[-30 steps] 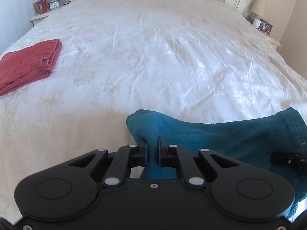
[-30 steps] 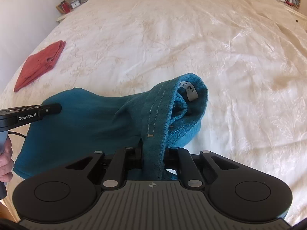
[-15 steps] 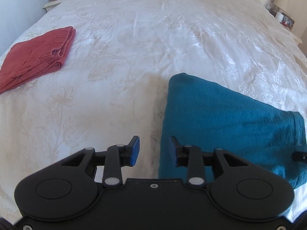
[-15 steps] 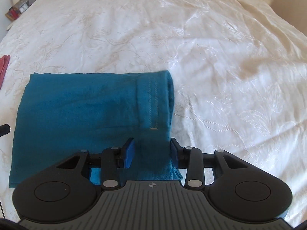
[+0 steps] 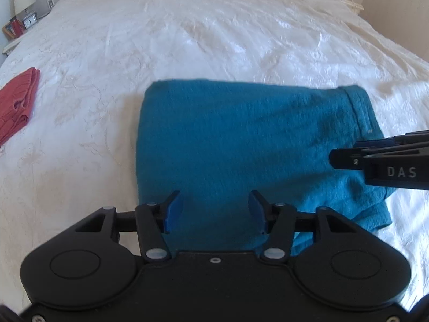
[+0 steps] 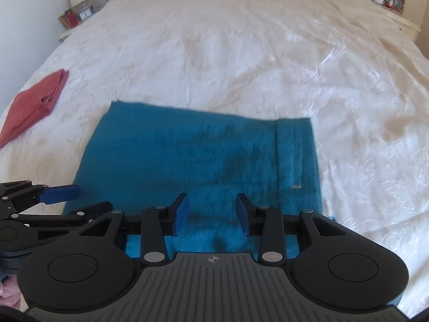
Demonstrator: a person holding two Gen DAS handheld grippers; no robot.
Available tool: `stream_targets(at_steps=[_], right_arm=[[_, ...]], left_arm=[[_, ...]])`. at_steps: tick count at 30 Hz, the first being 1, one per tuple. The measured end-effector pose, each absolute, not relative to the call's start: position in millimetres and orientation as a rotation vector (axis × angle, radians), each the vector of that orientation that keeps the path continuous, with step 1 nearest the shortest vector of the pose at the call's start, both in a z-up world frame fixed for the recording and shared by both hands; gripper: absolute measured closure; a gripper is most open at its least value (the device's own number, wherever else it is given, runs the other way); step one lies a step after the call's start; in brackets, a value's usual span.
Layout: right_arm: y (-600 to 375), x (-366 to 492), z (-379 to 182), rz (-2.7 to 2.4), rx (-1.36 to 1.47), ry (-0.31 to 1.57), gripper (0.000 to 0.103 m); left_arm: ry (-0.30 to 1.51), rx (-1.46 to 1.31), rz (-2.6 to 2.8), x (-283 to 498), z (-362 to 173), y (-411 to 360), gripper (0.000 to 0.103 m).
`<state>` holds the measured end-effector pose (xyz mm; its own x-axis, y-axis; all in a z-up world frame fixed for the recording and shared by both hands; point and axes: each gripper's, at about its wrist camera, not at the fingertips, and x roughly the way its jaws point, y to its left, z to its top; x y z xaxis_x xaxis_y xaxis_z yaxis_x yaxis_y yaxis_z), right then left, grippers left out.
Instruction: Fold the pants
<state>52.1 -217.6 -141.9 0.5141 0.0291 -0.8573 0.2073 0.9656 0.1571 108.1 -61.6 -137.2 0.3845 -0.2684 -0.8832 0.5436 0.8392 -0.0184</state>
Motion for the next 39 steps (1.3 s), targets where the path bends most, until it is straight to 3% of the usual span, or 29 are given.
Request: stream_targets(at_steps=[4,10,16,33,39], right_arm=[[-199.8,37.6,-174.5,-0.119,0.231,1.203,0.066],[-194.9,10.0,-166.7,-0.128,0.27,1.186,0.066],[-192.0,-7.7,-128.3,-0.182,0.33,1.115,0.065],[-166.1,-79.5,-31.1,-0.252,0.364,0.992,0.065],[-173.1,-89.8,3.3,-0.263,0.379,0.939,0.065]], left_arm=[[1.188,0.325,-0.518,92.8,-167.4,-45.3,0.042],[1.149,0.329,-0.515,75.6,-157.6,-31.7,0.038],[1.086,0.262,-0.453,64.2,-114.2,-19.9,0.038],[1.053,0.171,-0.31,16.7,-8.4,9.8,0.021],[0.985,0.124,-0.348,6.2,37.5,12.0,0.021]])
